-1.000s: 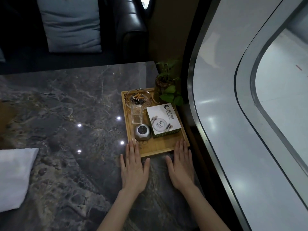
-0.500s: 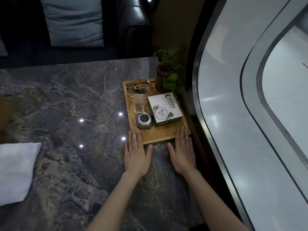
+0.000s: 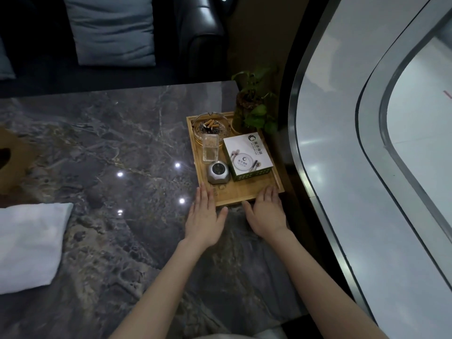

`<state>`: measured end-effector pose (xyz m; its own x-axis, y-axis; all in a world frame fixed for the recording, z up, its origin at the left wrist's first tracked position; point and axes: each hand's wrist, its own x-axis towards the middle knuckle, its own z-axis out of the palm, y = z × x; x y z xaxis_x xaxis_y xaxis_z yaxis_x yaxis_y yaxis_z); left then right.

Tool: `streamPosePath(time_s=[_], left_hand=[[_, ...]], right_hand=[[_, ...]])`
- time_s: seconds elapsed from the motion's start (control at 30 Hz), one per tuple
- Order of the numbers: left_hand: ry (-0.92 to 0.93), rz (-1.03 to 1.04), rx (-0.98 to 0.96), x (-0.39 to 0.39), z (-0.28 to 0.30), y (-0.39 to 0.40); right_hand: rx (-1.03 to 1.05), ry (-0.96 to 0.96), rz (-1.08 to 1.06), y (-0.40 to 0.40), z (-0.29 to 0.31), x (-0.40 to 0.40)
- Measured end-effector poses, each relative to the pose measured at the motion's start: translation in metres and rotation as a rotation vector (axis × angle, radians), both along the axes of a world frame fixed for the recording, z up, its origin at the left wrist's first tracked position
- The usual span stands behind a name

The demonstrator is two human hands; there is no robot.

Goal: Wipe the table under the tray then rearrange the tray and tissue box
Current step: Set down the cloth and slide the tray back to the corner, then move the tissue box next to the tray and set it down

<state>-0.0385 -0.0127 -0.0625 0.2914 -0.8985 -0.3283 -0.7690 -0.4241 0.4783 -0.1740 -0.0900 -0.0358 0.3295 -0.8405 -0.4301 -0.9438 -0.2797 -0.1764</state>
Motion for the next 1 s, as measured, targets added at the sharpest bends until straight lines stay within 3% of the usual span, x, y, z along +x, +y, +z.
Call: streamPosePath(time_s=[0.1, 0.23, 0.37, 0.63, 0.83, 1.0], left_hand=[[0.107, -0.052, 0.042, 0.018, 0.013, -0.001], [0.292, 0.072, -0.092, 0.047, 0.036, 0.01], [0.187, 0.207, -0.16, 0.093, 0.061, 0.032], [0.142, 0.36, -0.111, 0.224, 0.112, 0.091], [0.044, 0.575, -0.32, 0.317, 0.138, 0.123], [-0.108, 0.78, -0.537, 0.373, 0.127, 0.133]], right_hand=[[0.042, 0.058, 0.074, 0.006, 0.014, 0.022], [0.191, -0.037, 0.176, 0.016, 0.033, 0.057], [0.303, -0.153, 0.297, 0.03, 0.056, 0.11], [0.363, -0.448, 0.432, 0.064, 0.113, 0.248], [0.287, -0.687, 0.485, 0.075, 0.125, 0.351], [0.347, -0.826, 0.289, 0.07, 0.094, 0.423]])
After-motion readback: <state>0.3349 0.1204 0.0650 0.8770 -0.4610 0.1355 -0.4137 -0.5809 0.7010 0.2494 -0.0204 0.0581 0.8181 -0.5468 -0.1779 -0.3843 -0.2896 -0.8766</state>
